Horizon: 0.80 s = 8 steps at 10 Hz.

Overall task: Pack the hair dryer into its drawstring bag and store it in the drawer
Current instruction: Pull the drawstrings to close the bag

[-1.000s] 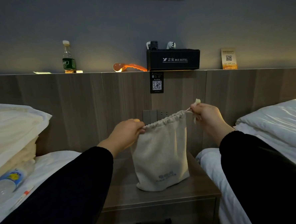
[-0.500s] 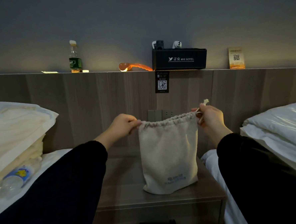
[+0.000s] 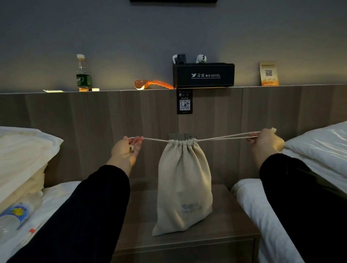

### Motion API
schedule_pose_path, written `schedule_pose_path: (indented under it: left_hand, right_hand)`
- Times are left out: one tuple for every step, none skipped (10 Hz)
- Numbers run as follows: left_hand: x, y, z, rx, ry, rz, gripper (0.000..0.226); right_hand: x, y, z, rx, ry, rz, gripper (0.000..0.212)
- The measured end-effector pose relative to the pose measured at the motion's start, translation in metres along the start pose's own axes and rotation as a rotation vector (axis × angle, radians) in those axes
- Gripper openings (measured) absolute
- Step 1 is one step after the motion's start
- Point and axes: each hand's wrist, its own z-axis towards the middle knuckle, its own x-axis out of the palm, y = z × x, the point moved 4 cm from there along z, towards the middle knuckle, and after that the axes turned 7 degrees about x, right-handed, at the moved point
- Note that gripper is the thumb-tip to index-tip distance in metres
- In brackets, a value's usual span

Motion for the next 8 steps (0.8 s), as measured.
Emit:
schedule_pose_path:
  left_hand:
    - [0.005,0.002,-0.003,-0.017,0.086,-0.009,0.025]
    - [0.016,0.005,-0.006,-0.108,0.154,-0.126,0.030]
    - [0.026,0.012,-0.016,-0.140,0.218,-0.182,0.031]
    - [0.036,0.022,-0.026,-0.188,0.259,-0.199,0.035]
    - [0.039,0.030,-0.029,-0.217,0.233,-0.230,0.039]
    - [0.030,0.036,-0.025,-0.230,0.175,-0.217,0.042]
    - [0.012,0.032,-0.017,0.095,0.158,0.693,0.034]
    - [0.025,0.026,-0.027,0.915,0.235,1.403,0.033]
  right_hand:
    - [0.000,-0.008,0.000,-0.044,-0.067,-0.089,0.015]
    - [0.006,-0.012,-0.008,-0.178,-0.093,-0.448,0.017]
    - [0.021,-0.024,-0.024,-0.247,-0.023,-0.958,0.031]
    - [0.055,-0.031,-0.051,-0.382,0.219,-0.988,0.035]
    - [0.085,-0.039,-0.090,-0.315,0.677,-0.880,0.037]
    - [0.087,-0.049,-0.108,-0.387,0.892,-1.260,0.036]
    - [0.080,-0.053,-0.099,-0.514,0.763,-1.331,0.025]
    - [0.076,-0.057,-0.092,-0.524,0.657,-1.256,0.025]
